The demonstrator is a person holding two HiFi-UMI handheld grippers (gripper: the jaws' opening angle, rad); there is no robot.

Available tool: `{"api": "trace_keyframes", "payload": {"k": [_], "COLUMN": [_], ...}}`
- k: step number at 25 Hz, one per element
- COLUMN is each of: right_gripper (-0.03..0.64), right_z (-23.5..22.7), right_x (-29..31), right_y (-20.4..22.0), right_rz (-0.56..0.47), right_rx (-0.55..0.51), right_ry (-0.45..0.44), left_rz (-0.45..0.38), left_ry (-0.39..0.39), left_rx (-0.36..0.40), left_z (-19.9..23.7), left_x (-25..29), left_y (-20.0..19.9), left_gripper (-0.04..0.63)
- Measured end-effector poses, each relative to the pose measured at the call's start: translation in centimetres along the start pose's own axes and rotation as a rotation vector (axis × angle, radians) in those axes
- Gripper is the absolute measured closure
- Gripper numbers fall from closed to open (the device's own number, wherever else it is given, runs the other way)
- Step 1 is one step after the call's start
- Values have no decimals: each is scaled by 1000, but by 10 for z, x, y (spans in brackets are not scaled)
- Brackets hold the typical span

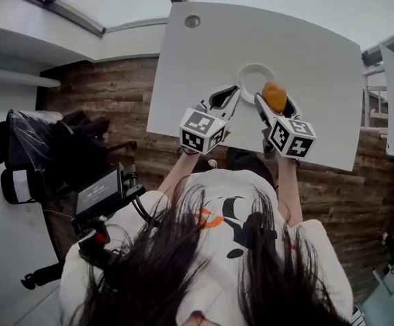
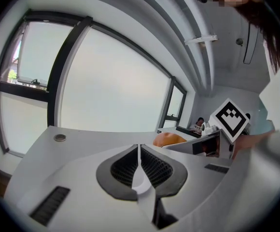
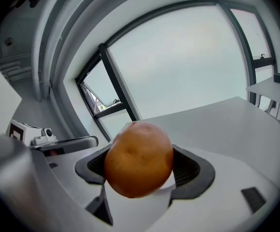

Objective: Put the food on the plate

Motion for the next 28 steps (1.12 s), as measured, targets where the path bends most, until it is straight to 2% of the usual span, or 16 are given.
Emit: {"api": "trace_keyframes", "payload": {"k": [6,11,17,28], "right_gripper": [245,245,245,245], "right_z": [-25,-33,-35,-41], "right_x": [46,94,122,140], "right_y": [6,16,31,53], "right_rz": [80,176,258,345], "right_rx": [-77,-195,-327,-436], "right_ry": [-34,-76,-122,-178], "left_rz": [19,35,47,61], "left_ry": [-27,-53,-74,-91], "left_rx": [-24,-51,-69,-78], "left_z": [13,32,34,39], "left_x": [29,44,44,45], "left_y": [-2,-2,1,3], "left_gripper": [589,589,589,589]}}
Point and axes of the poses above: the fingertips, and each gripper's own axes: x forward along the fingers, z to its left, y out of its underside, the point moved 4 cm from there along -x, backward along the fingers, and after that the axes turned 2 degrees about -y, right-handed, at the moved point
